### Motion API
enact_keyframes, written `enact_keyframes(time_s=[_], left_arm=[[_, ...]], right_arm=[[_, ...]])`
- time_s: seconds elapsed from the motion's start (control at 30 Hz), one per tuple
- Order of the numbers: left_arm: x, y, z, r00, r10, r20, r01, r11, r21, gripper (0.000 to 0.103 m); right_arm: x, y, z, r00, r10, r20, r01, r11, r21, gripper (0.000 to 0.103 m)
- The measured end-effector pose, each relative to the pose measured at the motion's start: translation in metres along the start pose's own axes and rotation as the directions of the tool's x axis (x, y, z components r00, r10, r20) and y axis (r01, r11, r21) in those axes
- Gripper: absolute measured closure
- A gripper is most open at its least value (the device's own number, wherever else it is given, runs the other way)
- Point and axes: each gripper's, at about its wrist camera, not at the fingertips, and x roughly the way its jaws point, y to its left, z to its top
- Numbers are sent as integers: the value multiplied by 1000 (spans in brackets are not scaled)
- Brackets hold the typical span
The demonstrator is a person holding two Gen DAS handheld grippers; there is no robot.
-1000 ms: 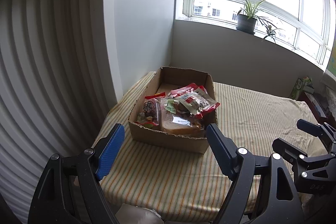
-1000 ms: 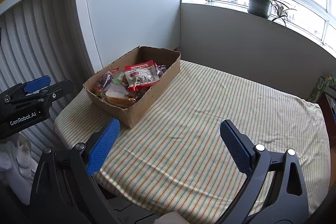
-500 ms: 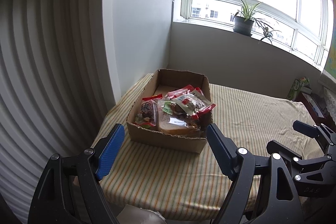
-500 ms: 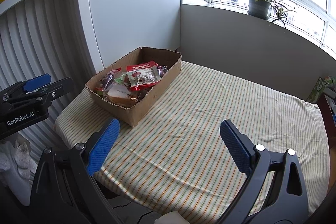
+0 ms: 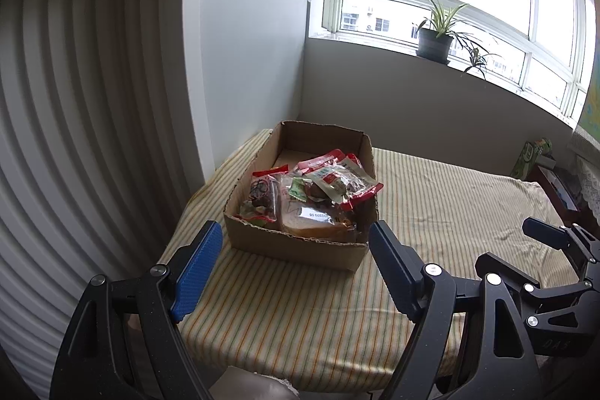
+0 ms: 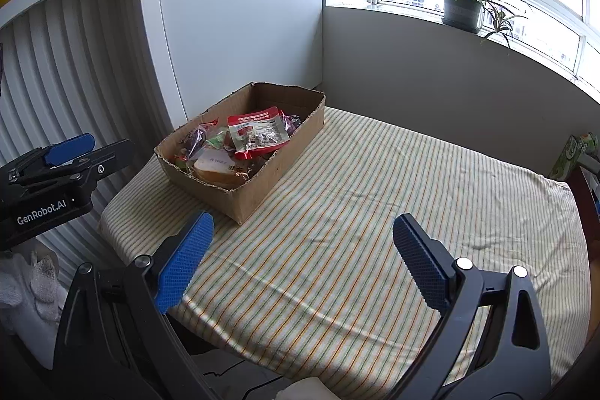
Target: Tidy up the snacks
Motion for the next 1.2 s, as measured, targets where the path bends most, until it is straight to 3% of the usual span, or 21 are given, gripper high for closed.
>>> enact_keyframes(time_s=[1.2], left_arm=[[-3, -10, -5, 1000, -11, -6, 11, 1000, 4, 23]], right_arm=[[5, -5, -10, 1000, -2, -20, 3, 1000, 26, 5]])
